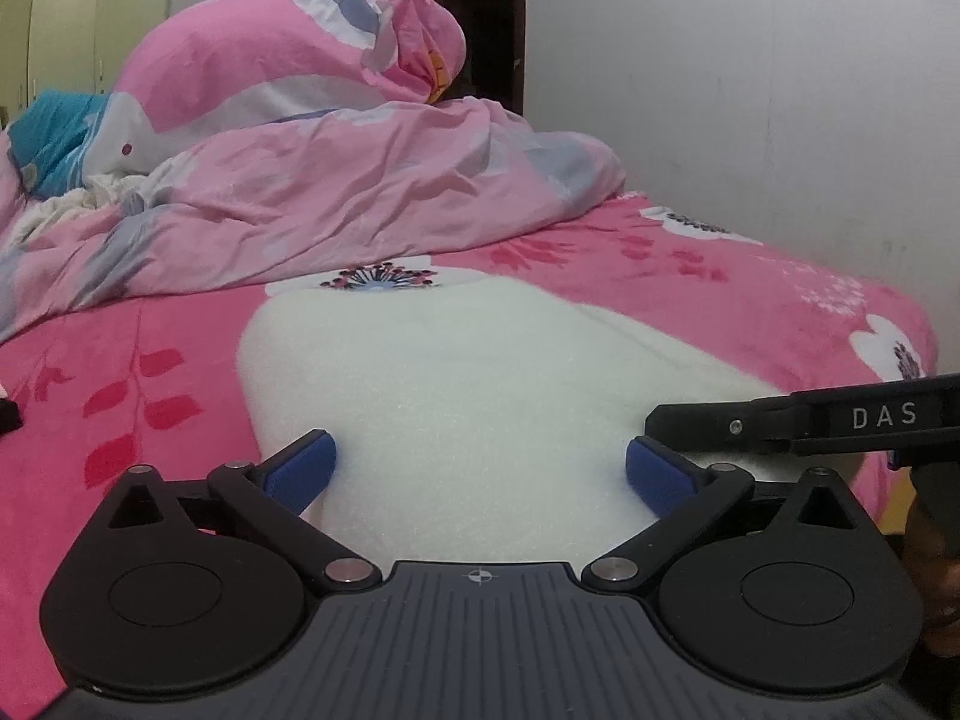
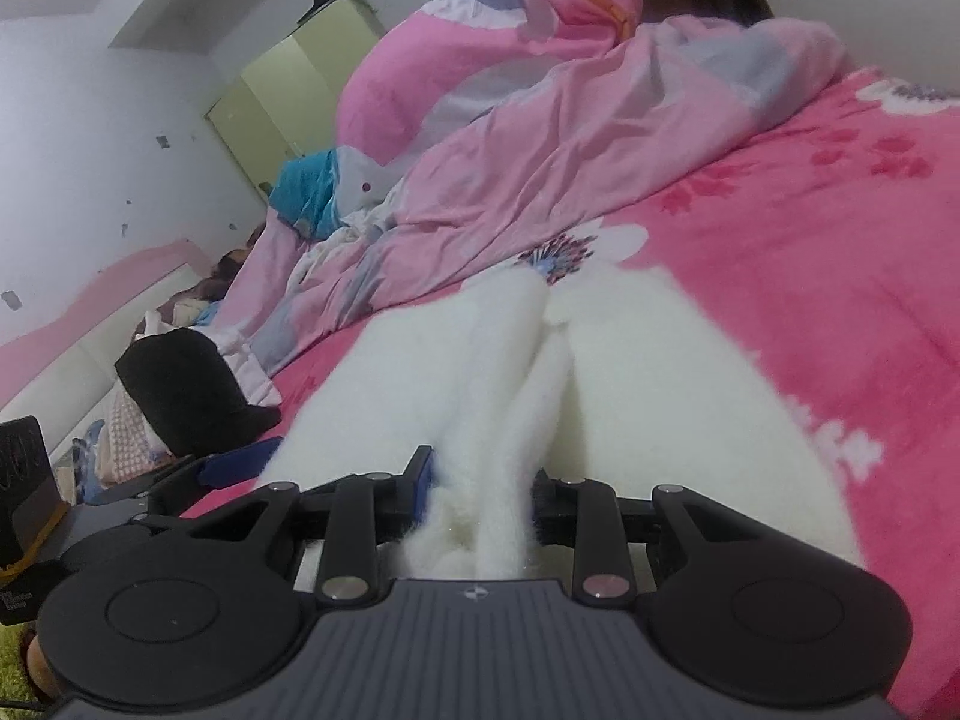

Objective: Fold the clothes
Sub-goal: 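Close the right gripper on the folded sweater's edge, then lift and roll the folded sweater over with the right gripper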

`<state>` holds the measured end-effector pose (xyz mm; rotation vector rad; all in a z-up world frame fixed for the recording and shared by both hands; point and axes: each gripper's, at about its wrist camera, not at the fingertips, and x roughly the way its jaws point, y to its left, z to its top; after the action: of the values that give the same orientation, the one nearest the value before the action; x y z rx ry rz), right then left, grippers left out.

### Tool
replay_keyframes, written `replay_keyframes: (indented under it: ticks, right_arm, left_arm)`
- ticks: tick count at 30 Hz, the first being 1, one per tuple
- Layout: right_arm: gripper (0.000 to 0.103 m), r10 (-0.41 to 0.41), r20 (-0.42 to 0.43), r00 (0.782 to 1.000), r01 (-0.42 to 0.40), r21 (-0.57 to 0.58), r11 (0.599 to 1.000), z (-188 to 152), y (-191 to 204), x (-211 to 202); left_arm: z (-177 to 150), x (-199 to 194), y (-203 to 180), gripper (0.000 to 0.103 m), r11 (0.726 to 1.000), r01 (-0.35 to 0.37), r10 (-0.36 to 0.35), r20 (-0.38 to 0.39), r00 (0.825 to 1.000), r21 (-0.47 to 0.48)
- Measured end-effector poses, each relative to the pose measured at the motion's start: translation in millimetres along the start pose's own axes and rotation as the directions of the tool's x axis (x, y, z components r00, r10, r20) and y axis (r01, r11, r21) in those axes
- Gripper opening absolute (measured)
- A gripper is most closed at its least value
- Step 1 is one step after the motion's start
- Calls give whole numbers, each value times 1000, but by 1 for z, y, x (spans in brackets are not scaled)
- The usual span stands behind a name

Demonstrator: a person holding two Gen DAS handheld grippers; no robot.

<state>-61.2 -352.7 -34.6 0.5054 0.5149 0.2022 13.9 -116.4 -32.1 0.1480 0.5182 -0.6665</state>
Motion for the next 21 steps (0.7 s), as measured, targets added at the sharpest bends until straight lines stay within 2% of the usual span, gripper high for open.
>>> replay_keyframes:
  ticks: [3,7,9,13,14,15,17,19,21]
  right_arm:
    - [30,-21,5,1000,21,14,1000,3,-9,-3]
    - [31,13,-20,1000,-11,99,995,-1,-29,4]
    - [36,44,-32,998,-39,145,989,2,-36,3]
    - [56,110,-43,993,-97,230,968,12,-49,-15]
    - [66,122,-21,992,-113,252,961,16,-55,-25]
    - [70,135,9,991,-132,271,953,21,-61,-34]
    - [86,149,56,987,-160,312,937,31,-78,-50]
    - [95,149,31,988,-150,348,925,42,-96,-51]
    - [96,140,-33,990,-118,369,922,51,-109,-38]
  left_arm:
    - [5,5,-1,103,999,30,-31,-15,999,-26]
    - [2,6,-4,103,999,28,-28,-5,1000,-20]
    - [4,0,3,103,996,41,-41,5,999,-73]
    - [7,-25,30,103,962,119,-106,66,992,-247]
    - [7,-31,38,103,949,138,-119,83,989,-285]
    - [6,-35,45,103,937,148,-126,90,988,-315]
    - [0,-36,66,103,896,183,-159,93,983,-404]
    - [-10,-30,84,103,836,224,-211,84,974,-501]
    - [-21,-20,100,103,761,251,-265,66,962,-599]
